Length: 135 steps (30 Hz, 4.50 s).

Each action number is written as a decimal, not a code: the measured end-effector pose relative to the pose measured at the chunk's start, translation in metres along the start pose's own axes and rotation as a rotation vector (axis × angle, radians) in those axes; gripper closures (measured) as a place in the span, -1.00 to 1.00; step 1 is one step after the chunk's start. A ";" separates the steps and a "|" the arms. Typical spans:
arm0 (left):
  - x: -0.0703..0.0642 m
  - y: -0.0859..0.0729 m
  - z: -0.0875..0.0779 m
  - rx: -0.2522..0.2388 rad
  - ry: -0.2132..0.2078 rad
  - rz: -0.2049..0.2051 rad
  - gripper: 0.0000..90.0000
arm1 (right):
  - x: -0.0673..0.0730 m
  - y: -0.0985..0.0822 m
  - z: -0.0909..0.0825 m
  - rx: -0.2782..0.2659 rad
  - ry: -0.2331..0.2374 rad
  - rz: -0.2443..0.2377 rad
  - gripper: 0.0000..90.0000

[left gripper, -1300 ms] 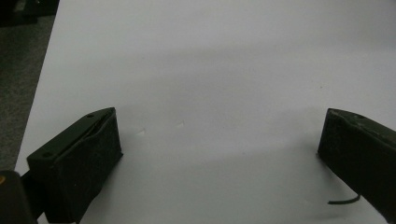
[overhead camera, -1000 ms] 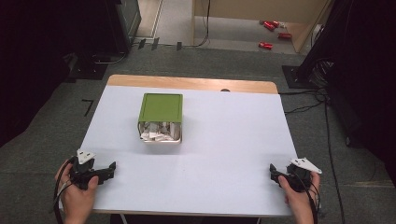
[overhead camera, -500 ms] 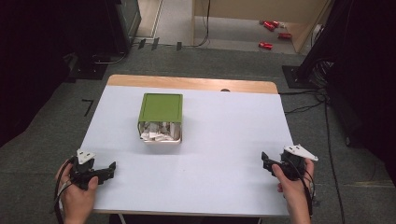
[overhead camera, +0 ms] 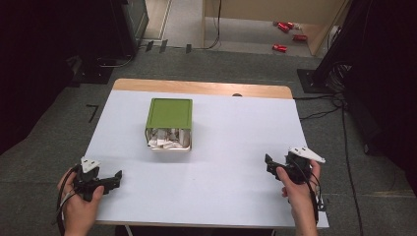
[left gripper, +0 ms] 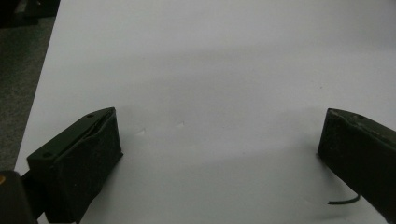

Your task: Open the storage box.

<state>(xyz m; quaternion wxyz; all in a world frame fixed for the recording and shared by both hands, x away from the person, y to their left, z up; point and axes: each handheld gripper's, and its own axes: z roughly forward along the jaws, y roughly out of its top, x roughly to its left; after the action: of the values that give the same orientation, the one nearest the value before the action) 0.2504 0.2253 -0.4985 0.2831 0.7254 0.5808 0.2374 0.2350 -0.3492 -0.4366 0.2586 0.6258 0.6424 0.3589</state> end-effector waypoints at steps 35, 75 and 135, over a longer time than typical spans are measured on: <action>0.000 0.000 0.000 0.002 0.002 0.002 -1.00 | 0.103 0.027 0.036 -0.008 0.145 -0.089 -0.62; -0.001 0.000 0.000 0.001 0.004 0.003 -1.00 | 0.199 0.036 0.062 -0.022 0.224 -0.131 -0.45; 0.000 0.001 0.000 0.004 0.001 0.004 -1.00 | 0.251 0.014 0.119 0.011 0.030 -0.064 0.71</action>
<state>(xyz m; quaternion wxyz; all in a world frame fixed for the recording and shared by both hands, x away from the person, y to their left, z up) 0.2509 0.2249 -0.4982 0.2807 0.7270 0.5801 0.2371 0.3157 -0.0852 -0.4685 0.2571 0.6009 0.6677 0.3563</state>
